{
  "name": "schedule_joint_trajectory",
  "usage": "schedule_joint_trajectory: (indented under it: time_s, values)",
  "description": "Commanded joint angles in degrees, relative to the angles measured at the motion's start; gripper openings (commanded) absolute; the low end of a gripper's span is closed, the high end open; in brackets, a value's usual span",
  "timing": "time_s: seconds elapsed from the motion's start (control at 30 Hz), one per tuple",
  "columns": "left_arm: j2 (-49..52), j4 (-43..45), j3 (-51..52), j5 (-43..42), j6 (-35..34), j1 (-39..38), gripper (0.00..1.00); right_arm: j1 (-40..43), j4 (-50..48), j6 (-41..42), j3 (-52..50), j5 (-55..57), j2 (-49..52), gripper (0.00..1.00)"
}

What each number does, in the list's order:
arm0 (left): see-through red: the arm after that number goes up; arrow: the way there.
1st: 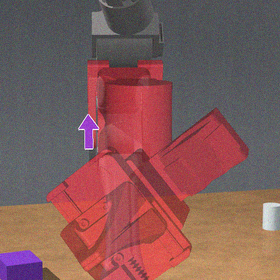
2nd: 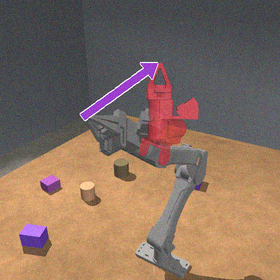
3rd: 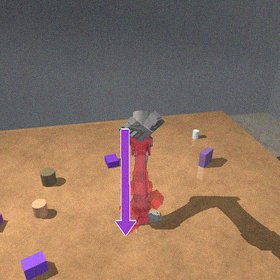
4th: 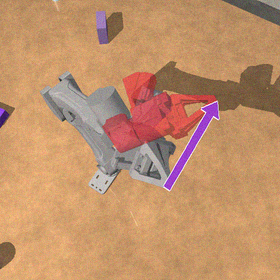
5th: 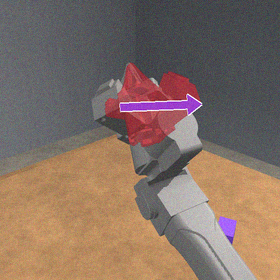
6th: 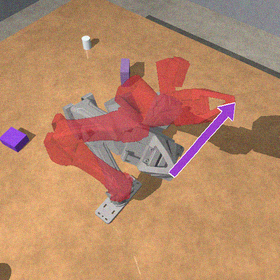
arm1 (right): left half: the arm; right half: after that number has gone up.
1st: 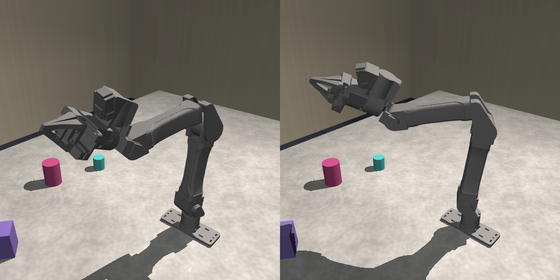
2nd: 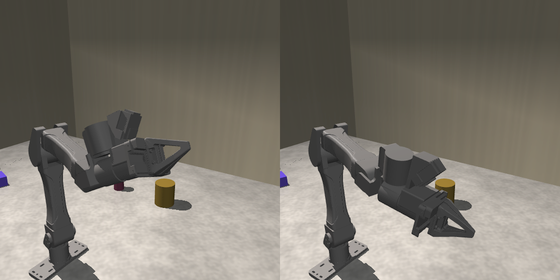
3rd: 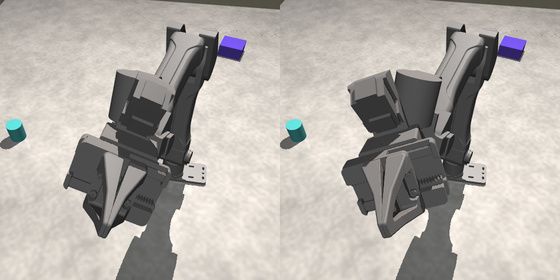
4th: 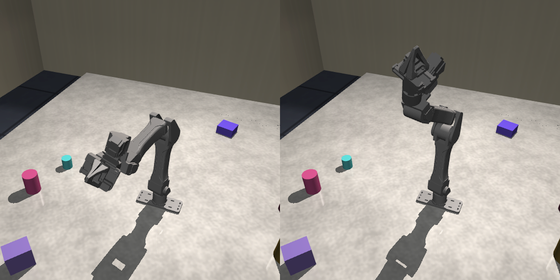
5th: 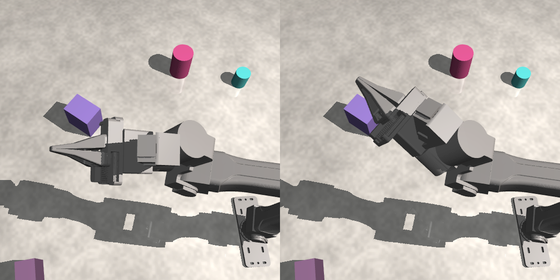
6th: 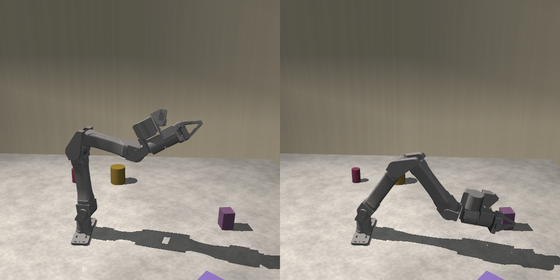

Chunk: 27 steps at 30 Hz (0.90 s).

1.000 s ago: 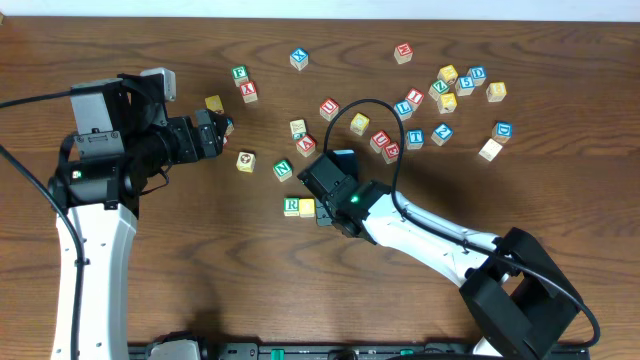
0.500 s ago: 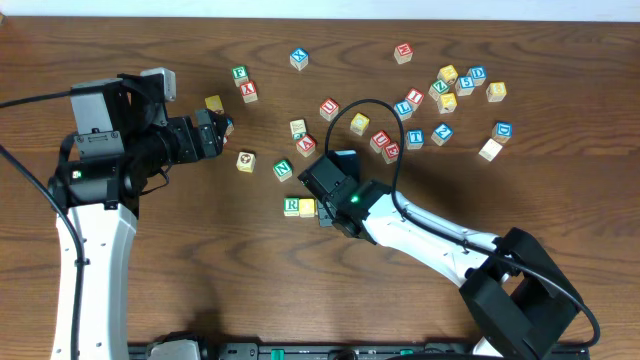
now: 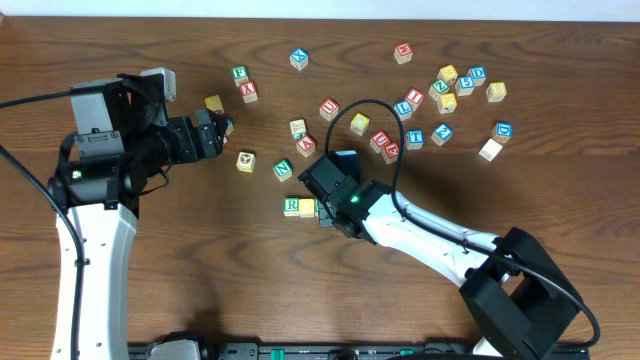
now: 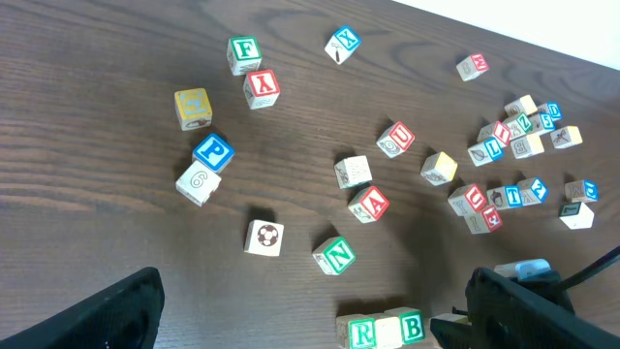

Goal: Spell out ROBOT
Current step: 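Lower the yellow O block onto the table right of the B block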

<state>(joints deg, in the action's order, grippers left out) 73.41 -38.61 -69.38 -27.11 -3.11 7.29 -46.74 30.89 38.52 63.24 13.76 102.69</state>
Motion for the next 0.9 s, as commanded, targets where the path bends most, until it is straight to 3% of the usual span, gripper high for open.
schedule_joint_trajectory:
  time_s: [0.0, 0.5, 0.87]
  values:
    - [0.0, 0.0, -1.4, -0.7, 0.5, 0.2, 0.98, 0.0, 0.2, -0.4, -0.4, 2.0, 0.6, 0.08]
    - [0.0, 0.0, -1.4, -0.7, 0.5, 0.2, 0.98, -0.2, 0.0, 2.2, -0.8, 2.2, 3.7, 0.03]
    - [0.0, 0.0, -1.4, -0.7, 0.5, 0.2, 0.98, -0.2, -0.8, 2.2, -0.8, 2.5, 3.8, 0.1]
